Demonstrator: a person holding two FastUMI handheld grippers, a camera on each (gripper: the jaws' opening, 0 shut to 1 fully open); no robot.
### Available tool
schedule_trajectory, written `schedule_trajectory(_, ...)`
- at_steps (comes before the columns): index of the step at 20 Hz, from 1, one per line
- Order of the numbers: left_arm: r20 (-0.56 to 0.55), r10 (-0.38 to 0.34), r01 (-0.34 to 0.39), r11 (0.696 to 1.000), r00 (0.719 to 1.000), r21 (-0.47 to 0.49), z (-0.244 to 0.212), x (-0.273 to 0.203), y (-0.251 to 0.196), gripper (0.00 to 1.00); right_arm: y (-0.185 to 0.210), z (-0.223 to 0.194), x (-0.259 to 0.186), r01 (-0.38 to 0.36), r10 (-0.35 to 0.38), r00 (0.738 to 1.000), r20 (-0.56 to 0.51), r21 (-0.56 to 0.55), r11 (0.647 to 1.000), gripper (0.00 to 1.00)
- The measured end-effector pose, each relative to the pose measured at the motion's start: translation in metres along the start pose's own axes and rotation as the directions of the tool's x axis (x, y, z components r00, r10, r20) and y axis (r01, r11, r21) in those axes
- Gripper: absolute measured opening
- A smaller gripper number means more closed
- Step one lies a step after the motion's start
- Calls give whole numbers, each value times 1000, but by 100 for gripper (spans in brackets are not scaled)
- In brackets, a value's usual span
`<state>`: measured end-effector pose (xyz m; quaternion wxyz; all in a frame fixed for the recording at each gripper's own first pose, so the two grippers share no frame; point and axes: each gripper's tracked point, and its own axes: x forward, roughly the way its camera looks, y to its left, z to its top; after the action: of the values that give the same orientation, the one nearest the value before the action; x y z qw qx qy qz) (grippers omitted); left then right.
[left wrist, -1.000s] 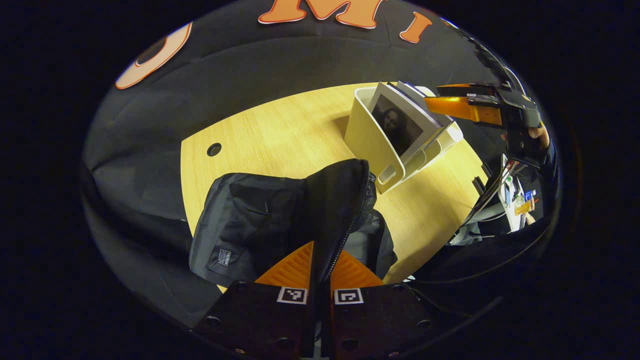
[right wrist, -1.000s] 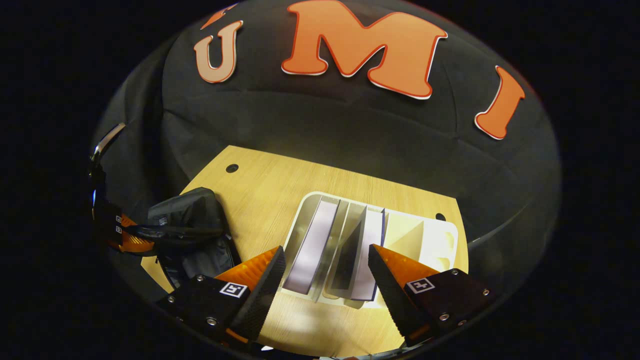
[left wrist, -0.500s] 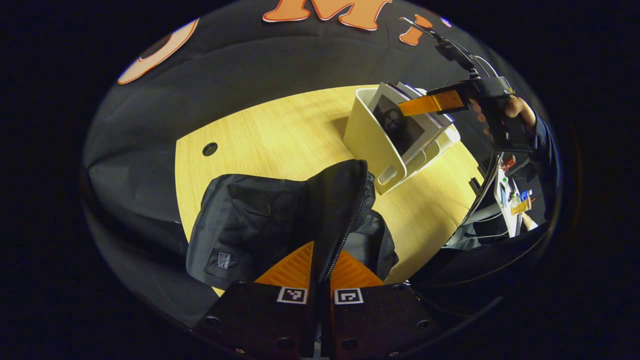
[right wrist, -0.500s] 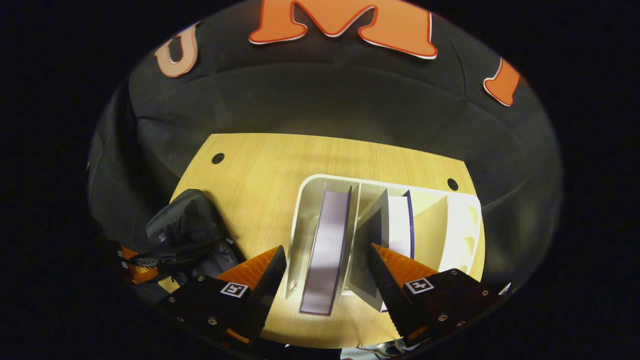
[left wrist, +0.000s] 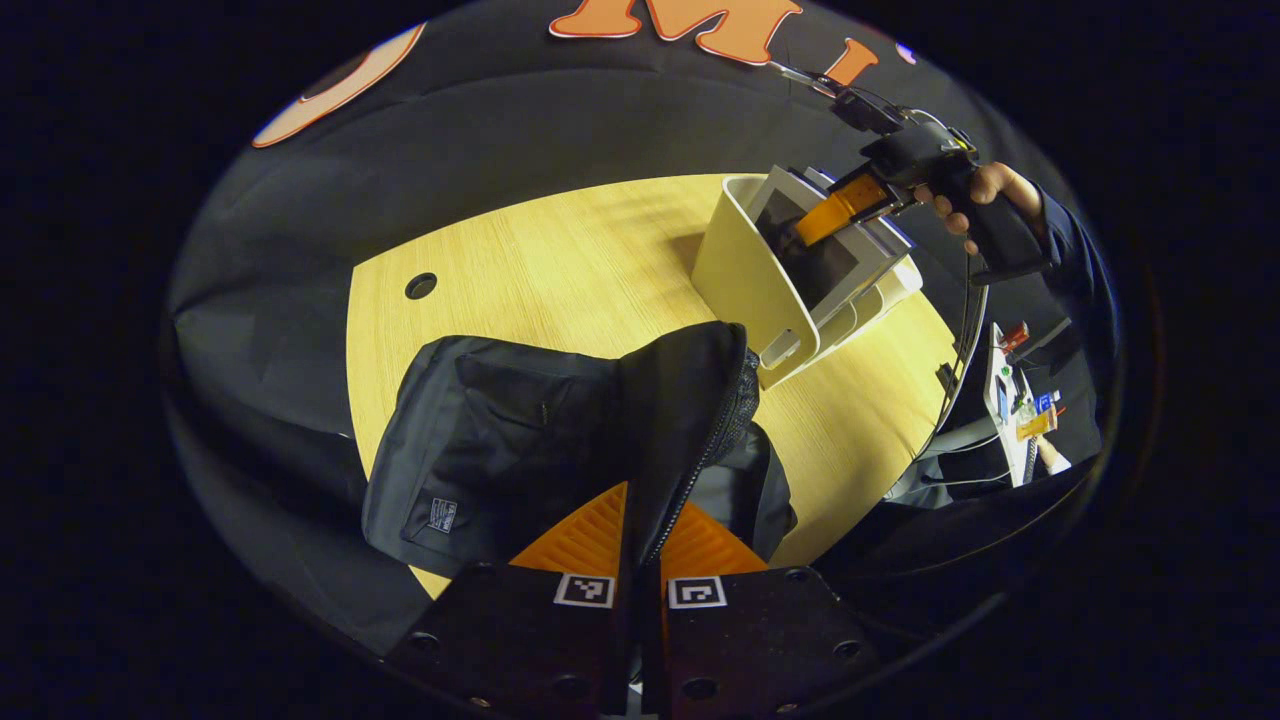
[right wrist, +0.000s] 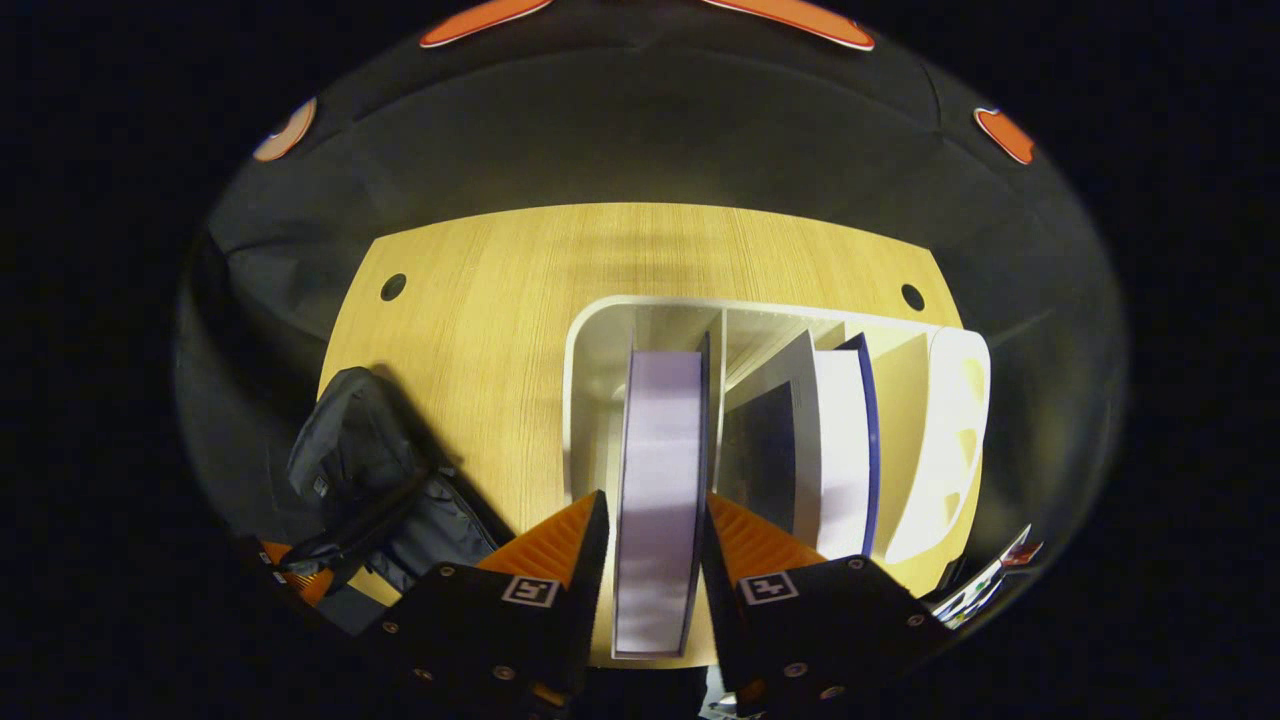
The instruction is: Open the schoolbag, grab two books from the bookshelf and put them into the schoolbag.
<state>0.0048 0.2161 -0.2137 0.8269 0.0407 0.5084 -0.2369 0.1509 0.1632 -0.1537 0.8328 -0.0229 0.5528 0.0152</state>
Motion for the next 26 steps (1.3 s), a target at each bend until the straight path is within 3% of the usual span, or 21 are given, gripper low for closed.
schedule_trajectory(3,-7,-5,5,1000,1000,21,2,1,-2,6,0,-7,-5,7,-7,1000,-20,18,1000,37)
schedule_trajectory(7,-17,-6,7,998,1000,59,5,-2,-4,6,-7,-19,-27,6,-6,1000,1,22,1000,35)
schedule_trajectory(8,-20,-7,8,998,1000,66,4,-2,-5,6,-10,-23,-33,6,-6,1000,10,22,1000,41)
schedule_trajectory(9,-21,-9,10,997,1000,73,4,-1,-6,6,-12,-29,-40,4,-4,1000,17,22,1000,34)
schedule_trajectory(11,-23,-10,11,996,1000,87,2,-1,-8,6,-14,-41,-54,-8,8,999,34,20,1000,34)
schedule_trajectory(20,-26,3,0,995,1000,103,1,1,-12,6,-27,-87,-113,-111,106,985,138,26,993,33)
schedule_trajectory(26,-24,45,-43,996,999,74,2,3,-12,6,-41,-107,-139,-196,187,959,212,22,980,33)
